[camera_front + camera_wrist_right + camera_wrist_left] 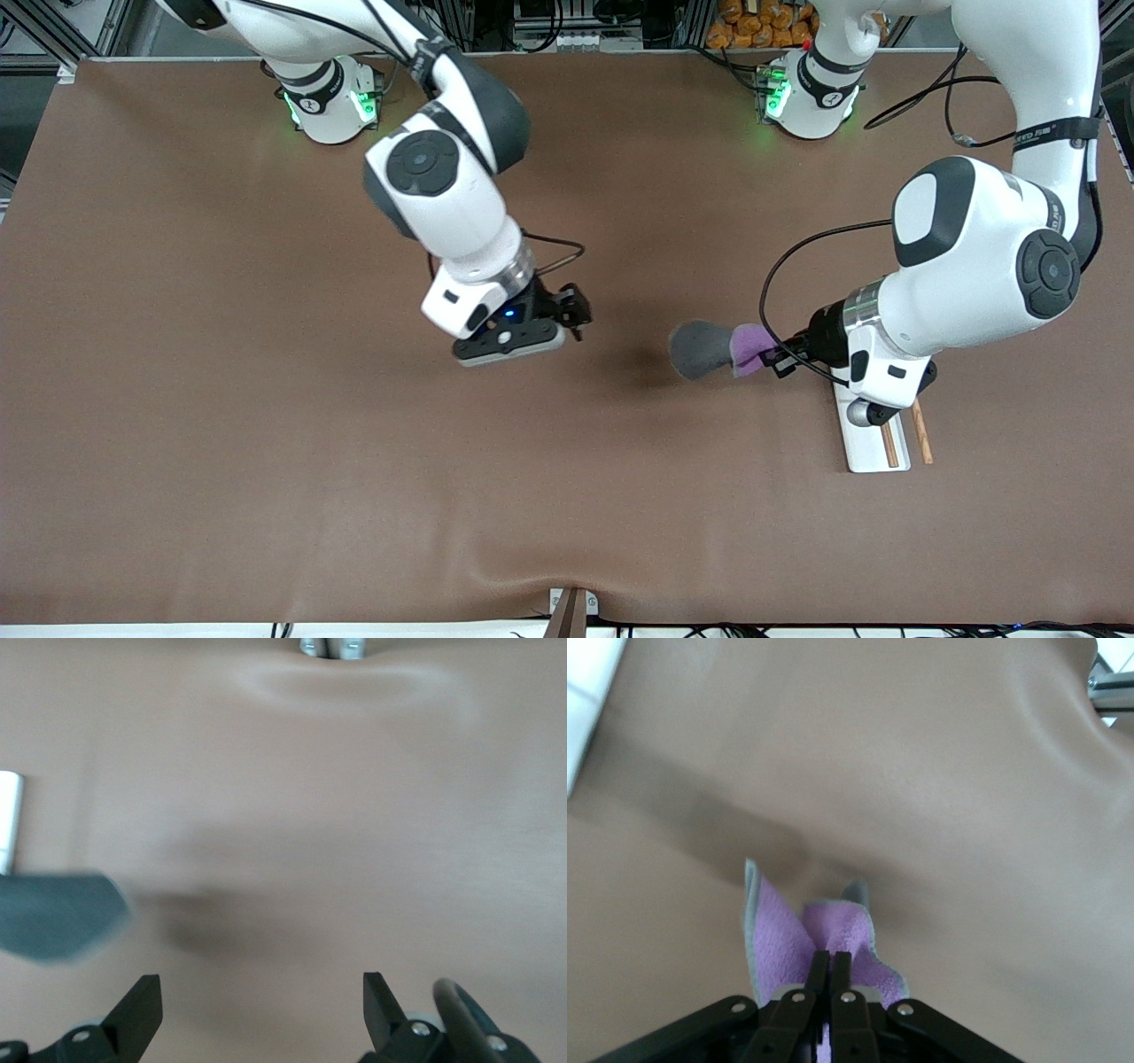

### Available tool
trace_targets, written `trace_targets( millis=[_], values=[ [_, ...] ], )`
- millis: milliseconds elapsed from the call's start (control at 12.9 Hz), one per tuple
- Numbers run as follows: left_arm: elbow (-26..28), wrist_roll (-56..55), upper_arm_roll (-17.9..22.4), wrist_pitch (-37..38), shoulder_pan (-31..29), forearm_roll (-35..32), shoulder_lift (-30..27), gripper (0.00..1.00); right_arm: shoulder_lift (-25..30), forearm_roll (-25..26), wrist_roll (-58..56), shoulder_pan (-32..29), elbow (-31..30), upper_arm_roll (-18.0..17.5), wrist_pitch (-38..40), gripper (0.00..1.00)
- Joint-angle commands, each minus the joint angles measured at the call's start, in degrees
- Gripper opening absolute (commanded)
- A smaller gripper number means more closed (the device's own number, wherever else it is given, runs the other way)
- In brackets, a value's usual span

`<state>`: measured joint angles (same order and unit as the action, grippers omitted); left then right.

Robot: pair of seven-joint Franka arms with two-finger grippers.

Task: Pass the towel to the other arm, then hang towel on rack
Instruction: 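Carry the towel to the rack while the right gripper releases and withdraws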

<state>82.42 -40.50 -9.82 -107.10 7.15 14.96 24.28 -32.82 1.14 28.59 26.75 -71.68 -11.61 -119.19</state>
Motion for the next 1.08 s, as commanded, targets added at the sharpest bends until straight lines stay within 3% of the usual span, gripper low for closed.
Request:
trace_targets(
  millis=[0,309,464,1005],
  values=[
    [0.4,6.7,0.1,0.7,-0.9,-2.0,0.0,0.00,6.5,0.9,-5.8,-4.9,-6.7,-0.9,4.0,1.00],
    [0.5,21.3,0.1,0.7,-4.3,-3.5,1.6,0.00,15.0,0.9,-15.3,-12.2,-14.6,-0.9,10.4,1.00],
    [0.5,30.5,0.2,0.7,-6.1,-6.6,3.5,0.00,17.2,0.9,-18.4,-16.4,-14.6,-0.8,16.2,1.00],
    [0.6,46.8,0.2,0.6,-8.4,-17.2,5.2,0.00,24.4,1.0,-25.7,-28.0,-14.7,-0.8,29.5,1.00]
  ],
)
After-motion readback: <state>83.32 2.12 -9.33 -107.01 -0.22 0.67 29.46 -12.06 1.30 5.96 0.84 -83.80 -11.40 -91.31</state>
